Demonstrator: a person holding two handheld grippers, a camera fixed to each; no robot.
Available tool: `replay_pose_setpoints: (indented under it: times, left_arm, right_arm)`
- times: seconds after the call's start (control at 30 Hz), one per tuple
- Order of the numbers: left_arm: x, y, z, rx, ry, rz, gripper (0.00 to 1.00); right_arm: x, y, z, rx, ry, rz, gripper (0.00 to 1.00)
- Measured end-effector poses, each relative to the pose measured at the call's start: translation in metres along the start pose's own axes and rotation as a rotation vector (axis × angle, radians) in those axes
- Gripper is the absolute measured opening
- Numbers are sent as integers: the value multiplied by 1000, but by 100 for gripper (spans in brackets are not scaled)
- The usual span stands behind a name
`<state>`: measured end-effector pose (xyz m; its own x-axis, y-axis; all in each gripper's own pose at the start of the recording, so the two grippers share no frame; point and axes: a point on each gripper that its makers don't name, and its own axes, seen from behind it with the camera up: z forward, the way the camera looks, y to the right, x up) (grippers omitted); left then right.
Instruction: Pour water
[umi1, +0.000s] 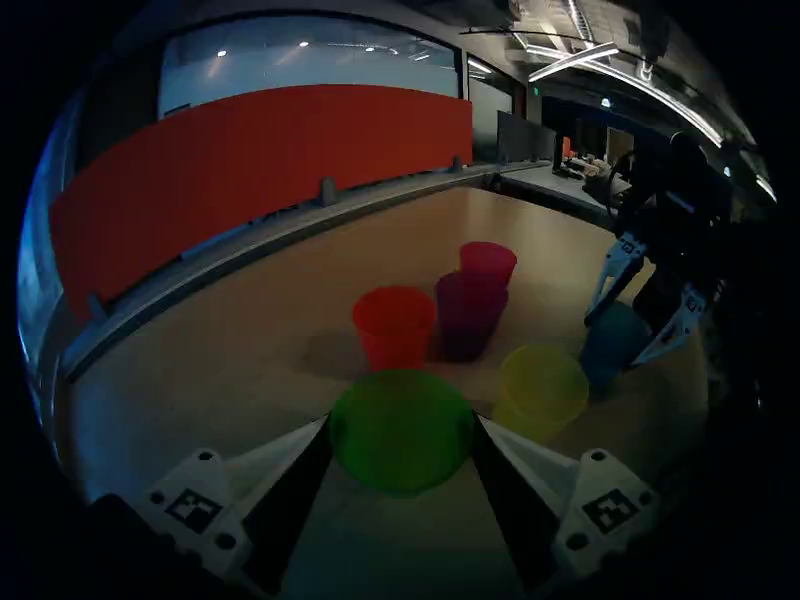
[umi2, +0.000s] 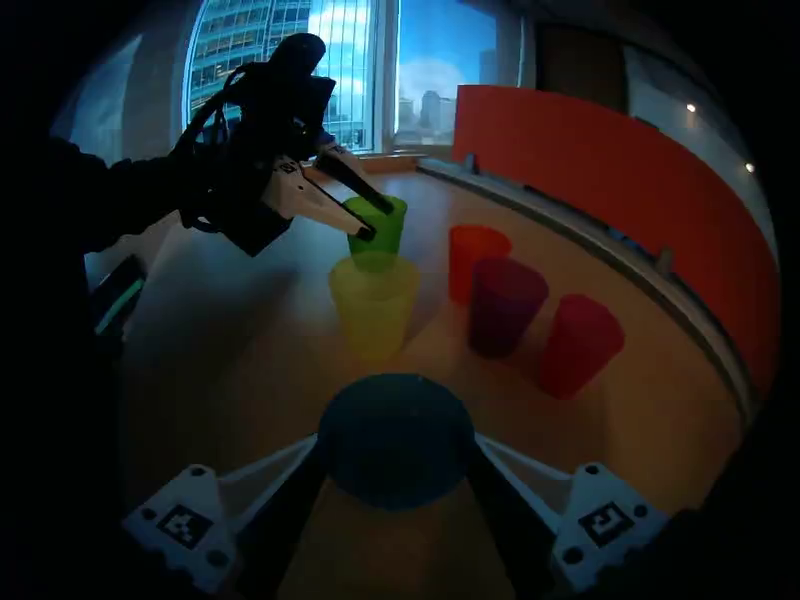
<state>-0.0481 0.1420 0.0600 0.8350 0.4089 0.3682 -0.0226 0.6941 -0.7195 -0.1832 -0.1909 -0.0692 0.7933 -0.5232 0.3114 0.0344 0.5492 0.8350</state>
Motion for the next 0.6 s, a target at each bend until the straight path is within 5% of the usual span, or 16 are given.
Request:
replay_pose_setpoints:
  times: [0.6]
  left_arm:
    - [43,2,-39,29,149,-20,90]
  right_arm:
    - [62,20,-39,-100,180,34,91]
